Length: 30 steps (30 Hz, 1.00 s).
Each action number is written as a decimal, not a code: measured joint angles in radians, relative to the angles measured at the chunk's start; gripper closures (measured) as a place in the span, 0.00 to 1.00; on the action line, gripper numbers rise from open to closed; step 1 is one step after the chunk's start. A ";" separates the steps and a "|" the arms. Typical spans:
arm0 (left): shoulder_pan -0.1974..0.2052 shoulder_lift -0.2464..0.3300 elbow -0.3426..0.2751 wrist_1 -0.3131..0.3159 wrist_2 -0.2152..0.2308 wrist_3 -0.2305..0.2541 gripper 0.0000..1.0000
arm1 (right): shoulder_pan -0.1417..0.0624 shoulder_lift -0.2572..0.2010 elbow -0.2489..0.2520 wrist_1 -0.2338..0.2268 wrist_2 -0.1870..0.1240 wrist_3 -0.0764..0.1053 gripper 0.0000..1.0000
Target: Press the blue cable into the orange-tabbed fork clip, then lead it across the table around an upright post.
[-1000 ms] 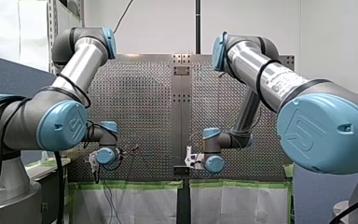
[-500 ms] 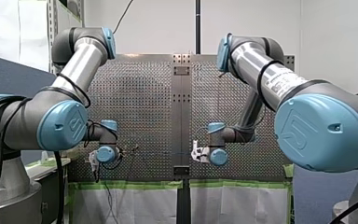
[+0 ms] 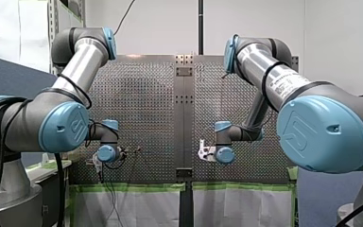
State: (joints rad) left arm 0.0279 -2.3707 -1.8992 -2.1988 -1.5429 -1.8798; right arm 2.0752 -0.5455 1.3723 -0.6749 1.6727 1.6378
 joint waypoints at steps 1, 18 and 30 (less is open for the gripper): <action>0.000 0.000 0.000 0.001 0.001 -0.005 0.98 | -0.002 0.000 -0.003 0.001 0.000 0.001 1.00; 0.005 0.000 0.001 0.085 -0.043 0.054 0.65 | -0.004 0.001 -0.016 0.030 -0.004 -0.002 1.00; 0.010 0.000 0.000 -0.009 -0.029 0.127 0.00 | -0.002 0.001 -0.016 0.032 -0.005 -0.002 1.00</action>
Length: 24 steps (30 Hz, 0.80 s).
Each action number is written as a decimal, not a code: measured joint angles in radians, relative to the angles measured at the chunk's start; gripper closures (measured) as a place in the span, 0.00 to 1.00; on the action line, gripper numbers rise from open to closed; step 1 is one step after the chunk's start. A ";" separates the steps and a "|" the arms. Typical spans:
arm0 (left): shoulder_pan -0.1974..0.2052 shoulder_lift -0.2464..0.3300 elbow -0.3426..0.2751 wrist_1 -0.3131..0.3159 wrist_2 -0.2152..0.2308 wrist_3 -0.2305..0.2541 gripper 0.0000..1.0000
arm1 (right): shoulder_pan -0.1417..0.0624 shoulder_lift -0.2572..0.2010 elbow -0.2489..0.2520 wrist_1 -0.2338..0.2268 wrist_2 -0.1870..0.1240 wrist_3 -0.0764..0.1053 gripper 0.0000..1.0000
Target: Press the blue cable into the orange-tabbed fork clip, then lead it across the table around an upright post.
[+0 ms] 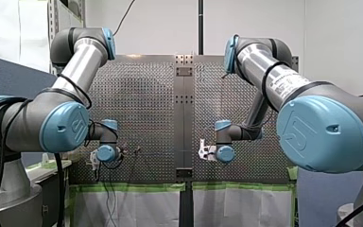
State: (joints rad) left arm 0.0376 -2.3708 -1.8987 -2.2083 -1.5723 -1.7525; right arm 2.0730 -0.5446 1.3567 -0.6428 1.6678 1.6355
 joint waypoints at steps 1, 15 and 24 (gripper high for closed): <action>0.000 0.000 0.000 -0.008 -0.001 0.007 0.00 | 0.001 0.000 0.000 0.000 0.000 0.000 1.00; 0.017 0.002 -0.103 -0.136 0.087 0.041 0.00 | 0.003 0.000 0.000 0.013 -0.005 -0.003 1.00; 0.030 0.062 -0.194 -0.105 0.166 0.041 0.00 | 0.003 0.000 0.000 0.017 -0.006 -0.002 1.00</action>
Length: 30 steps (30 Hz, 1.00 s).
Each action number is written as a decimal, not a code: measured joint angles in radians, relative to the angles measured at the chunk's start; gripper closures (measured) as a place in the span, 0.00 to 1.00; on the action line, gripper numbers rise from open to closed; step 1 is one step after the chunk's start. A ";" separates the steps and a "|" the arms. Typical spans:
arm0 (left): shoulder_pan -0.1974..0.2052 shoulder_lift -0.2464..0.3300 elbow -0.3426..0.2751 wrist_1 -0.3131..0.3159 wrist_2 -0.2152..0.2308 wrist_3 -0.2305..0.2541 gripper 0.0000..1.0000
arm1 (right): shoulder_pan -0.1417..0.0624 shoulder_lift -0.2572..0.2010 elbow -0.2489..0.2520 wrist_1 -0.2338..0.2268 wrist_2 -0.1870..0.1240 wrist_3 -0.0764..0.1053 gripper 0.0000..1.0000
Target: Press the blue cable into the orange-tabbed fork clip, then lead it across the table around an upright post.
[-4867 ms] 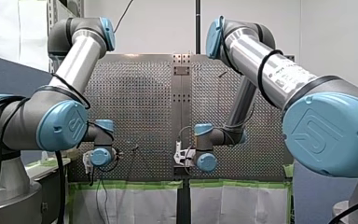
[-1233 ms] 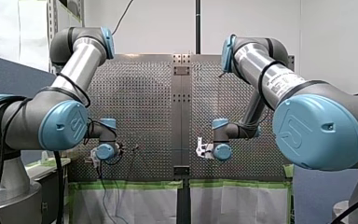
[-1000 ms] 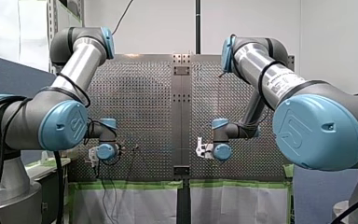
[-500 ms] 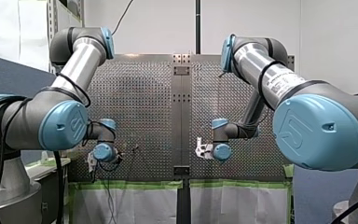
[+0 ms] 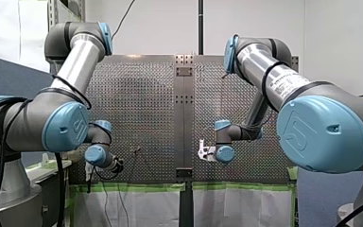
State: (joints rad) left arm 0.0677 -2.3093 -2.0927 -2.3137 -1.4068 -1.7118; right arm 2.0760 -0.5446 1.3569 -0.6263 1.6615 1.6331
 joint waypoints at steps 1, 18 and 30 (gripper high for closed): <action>0.000 0.009 -0.009 0.001 0.002 -0.001 0.00 | 0.000 0.000 0.000 0.000 0.000 0.000 1.00; -0.029 0.178 -0.080 -0.002 0.049 -0.009 0.00 | 0.001 0.000 0.000 0.002 -0.001 0.001 1.00; -0.047 0.195 -0.081 0.011 -0.019 -0.011 0.00 | 0.002 0.000 0.000 0.002 -0.004 0.002 1.00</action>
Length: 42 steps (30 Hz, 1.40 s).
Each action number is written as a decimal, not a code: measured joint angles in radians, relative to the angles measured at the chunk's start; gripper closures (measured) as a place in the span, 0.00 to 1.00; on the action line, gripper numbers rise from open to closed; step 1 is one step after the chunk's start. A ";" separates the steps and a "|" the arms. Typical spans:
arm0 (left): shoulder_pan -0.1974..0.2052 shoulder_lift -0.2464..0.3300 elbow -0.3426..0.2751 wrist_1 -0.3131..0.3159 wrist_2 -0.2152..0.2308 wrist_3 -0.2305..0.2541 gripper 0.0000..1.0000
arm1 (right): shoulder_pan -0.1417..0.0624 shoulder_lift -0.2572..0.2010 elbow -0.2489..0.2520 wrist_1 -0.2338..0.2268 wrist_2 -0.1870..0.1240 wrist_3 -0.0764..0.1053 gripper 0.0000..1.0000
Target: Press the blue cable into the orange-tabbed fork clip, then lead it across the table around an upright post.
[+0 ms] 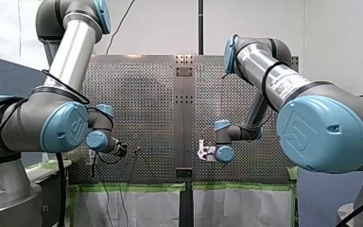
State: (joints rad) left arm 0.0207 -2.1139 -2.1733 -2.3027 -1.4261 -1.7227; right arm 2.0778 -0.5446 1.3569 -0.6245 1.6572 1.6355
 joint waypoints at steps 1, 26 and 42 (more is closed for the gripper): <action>-0.003 0.000 0.000 -0.001 -0.006 0.001 0.00 | 0.000 0.000 0.000 0.000 0.000 0.000 1.00; -0.078 0.000 0.000 -0.024 -0.024 0.000 0.00 | -0.001 0.001 0.000 0.000 -0.011 0.006 1.00; -0.092 0.000 0.000 -0.023 -0.054 0.033 0.00 | -0.004 0.001 0.000 0.000 -0.014 0.008 1.00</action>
State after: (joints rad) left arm -0.0708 -2.1135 -2.1733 -2.3259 -1.4797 -1.6899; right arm 2.0741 -0.5441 1.3569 -0.6245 1.6436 1.6432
